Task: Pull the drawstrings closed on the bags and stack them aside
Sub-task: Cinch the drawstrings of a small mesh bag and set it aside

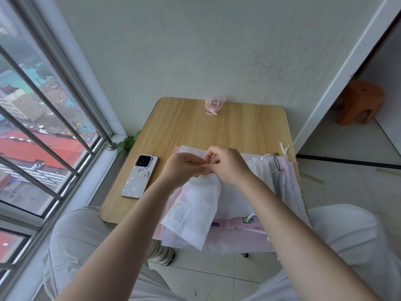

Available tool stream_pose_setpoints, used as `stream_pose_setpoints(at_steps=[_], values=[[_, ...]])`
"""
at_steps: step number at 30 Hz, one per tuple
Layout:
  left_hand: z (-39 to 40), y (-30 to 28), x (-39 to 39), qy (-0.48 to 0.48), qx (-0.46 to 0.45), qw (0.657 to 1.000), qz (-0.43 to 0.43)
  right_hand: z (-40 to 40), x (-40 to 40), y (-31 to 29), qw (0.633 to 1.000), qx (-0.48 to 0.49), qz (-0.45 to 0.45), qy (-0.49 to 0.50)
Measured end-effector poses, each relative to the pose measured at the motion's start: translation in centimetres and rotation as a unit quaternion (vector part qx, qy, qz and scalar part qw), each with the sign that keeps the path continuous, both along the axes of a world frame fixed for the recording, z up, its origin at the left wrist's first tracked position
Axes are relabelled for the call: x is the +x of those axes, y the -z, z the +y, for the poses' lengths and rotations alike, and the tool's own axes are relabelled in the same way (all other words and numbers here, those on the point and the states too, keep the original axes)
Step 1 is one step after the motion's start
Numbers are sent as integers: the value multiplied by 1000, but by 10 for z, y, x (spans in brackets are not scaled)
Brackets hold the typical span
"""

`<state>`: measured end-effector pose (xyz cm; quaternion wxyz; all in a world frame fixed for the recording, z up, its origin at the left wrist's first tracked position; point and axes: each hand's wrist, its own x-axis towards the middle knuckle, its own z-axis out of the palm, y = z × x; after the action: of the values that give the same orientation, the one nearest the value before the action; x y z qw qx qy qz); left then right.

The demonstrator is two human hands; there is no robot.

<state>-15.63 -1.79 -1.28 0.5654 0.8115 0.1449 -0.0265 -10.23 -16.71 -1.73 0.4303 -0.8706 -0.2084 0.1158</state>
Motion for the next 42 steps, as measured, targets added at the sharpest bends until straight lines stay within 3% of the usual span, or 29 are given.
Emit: stream_pose_setpoints(at_steps=[4,16,20,22,26,30,32,34,38,42], values=[[-1,1,0,-20,65,998,4,0,0,0,999,-41,-28,-5],[-6,1,1,-37,98,994,-11,5,-7,-2,984,-123,-120,-43],[-3,4,3,14,152,988,-14,5,-8,-3,984,-120,-118,-61],[-2,3,1,38,192,980,-31,4,-7,-3,991,-94,-75,-60],[0,5,-3,45,201,975,-87,-4,1,-2,991,21,123,-50],[-3,7,-6,26,191,971,-144,-12,2,1,935,177,302,-51],[-4,9,-7,18,177,972,-150,-14,3,3,915,206,342,-51],[-3,11,-7,11,148,978,-145,-15,3,3,932,166,319,-49],[-2,13,-8,-4,88,988,-124,-14,6,1,980,62,189,5],[-2,9,-6,-1,80,991,-111,-13,7,0,983,80,166,17]])
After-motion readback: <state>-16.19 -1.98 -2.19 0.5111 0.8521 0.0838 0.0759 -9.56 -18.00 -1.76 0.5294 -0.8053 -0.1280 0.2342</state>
